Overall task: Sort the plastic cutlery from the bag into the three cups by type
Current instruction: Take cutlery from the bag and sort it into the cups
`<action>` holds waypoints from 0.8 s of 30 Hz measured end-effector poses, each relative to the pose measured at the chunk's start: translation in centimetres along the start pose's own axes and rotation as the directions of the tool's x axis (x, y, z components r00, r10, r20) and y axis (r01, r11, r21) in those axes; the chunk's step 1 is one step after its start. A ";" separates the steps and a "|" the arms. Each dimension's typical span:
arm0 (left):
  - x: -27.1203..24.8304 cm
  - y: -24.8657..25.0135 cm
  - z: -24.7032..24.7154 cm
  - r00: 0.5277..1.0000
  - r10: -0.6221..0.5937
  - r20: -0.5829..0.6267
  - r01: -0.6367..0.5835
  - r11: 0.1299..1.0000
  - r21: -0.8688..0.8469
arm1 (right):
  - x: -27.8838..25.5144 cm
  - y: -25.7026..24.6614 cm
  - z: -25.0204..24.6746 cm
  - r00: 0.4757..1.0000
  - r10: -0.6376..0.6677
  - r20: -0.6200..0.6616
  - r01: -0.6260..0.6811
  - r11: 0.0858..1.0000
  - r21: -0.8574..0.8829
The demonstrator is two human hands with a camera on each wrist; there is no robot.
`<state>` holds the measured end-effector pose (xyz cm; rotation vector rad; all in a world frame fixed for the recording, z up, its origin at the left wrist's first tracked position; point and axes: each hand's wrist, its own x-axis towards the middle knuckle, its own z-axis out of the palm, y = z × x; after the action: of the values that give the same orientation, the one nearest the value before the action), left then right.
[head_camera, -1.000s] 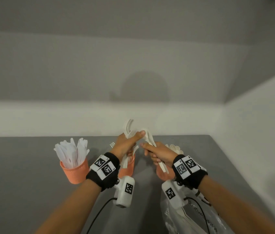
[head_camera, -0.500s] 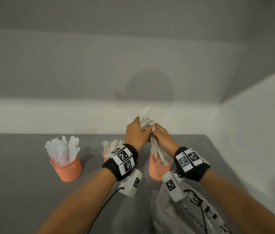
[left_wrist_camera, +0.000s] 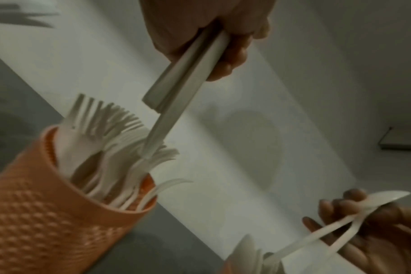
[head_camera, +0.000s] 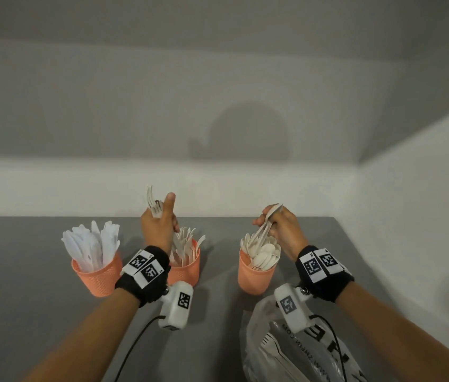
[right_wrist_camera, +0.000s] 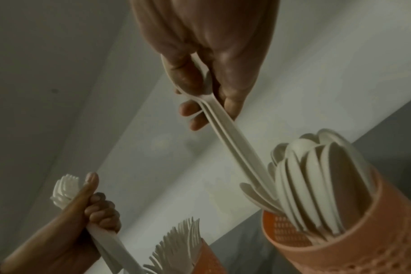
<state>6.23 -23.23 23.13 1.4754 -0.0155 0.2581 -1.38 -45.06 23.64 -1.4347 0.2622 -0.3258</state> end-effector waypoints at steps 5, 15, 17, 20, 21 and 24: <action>-0.1 -2.0 -0.1 1.000 0.024 -0.009 -0.023 0.999 0.046 | 0.4 1.5 -0.4 1.000 0.009 0.018 -0.008 0.999 -0.051; -2.3 -5.1 1.4 0.999 0.015 0.030 -0.016 1.000 0.024 | 0.6 3.0 -1.3 0.994 0.107 0.010 -0.100 0.957 -0.271; -2.5 -5.9 1.2 0.998 0.040 0.038 -0.042 0.998 0.042 | 0.6 3.3 -1.4 0.992 0.119 0.030 -0.097 0.909 -0.406; -2.2 -7.3 0.8 0.997 0.071 0.035 -0.075 0.987 0.139 | 0.6 3.5 -1.4 0.993 0.104 0.051 -0.058 0.826 -0.561; -2.1 -7.8 0.6 0.997 0.065 0.033 -0.070 0.981 0.178 | 0.5 3.6 -1.3 0.994 0.090 0.062 -0.036 0.808 -0.589; -2.0 -8.3 0.5 0.996 0.074 0.039 -0.081 0.967 0.241 | 0.3 3.9 -1.0 0.994 0.042 0.104 0.035 0.764 -0.644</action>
<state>5.89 -24.61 14.72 1.7245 -0.0679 0.3100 -1.24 -45.65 19.70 -2.1357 0.3001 -0.1467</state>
